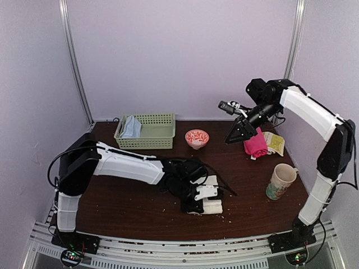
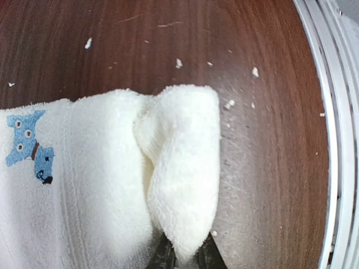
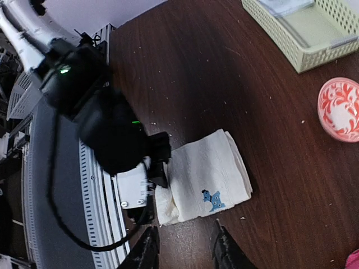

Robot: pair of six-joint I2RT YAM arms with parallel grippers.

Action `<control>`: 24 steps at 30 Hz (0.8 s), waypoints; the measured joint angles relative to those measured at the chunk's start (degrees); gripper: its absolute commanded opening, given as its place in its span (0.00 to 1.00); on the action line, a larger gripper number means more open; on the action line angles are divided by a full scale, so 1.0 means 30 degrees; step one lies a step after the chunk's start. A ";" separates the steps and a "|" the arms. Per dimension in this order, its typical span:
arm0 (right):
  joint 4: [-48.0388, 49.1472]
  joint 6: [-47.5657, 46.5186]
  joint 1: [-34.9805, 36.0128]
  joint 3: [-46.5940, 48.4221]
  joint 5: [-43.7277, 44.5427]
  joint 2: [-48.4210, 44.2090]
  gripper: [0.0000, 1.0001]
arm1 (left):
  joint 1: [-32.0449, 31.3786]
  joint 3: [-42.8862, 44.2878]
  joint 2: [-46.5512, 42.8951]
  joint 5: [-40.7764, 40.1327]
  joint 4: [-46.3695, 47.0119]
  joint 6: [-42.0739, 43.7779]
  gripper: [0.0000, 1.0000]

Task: Roll the towels
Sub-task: Roll the towel at the center of the board.

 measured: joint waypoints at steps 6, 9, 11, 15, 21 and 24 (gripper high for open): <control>0.1042 -0.2667 0.1756 -0.3643 0.0131 -0.6222 0.39 | 0.2477 0.4889 0.3672 0.6528 -0.3257 -0.1013 0.02; 0.1960 -0.3140 0.3891 -0.6768 0.1268 -0.7912 0.38 | 0.3045 0.6084 0.4721 0.8692 -0.4452 -0.1297 0.02; 0.2696 -0.3169 0.5311 -0.9041 0.2302 -0.8065 0.36 | 0.3330 0.6696 0.5377 1.0018 -0.5078 -0.1479 0.02; 0.5209 -0.2506 0.7876 -1.3406 0.5370 -0.7708 0.37 | 0.3650 0.7257 0.6098 1.1795 -0.5967 -0.1800 0.02; 1.0877 -0.0867 0.9894 -1.6538 1.0499 -0.7555 0.41 | 0.3577 0.7329 0.6470 1.3027 -0.6747 -0.2084 0.03; 1.3180 -0.0554 1.0353 -1.6793 1.1774 -0.6470 0.41 | 0.3563 0.7329 0.6513 1.3187 -0.6972 -0.2164 0.03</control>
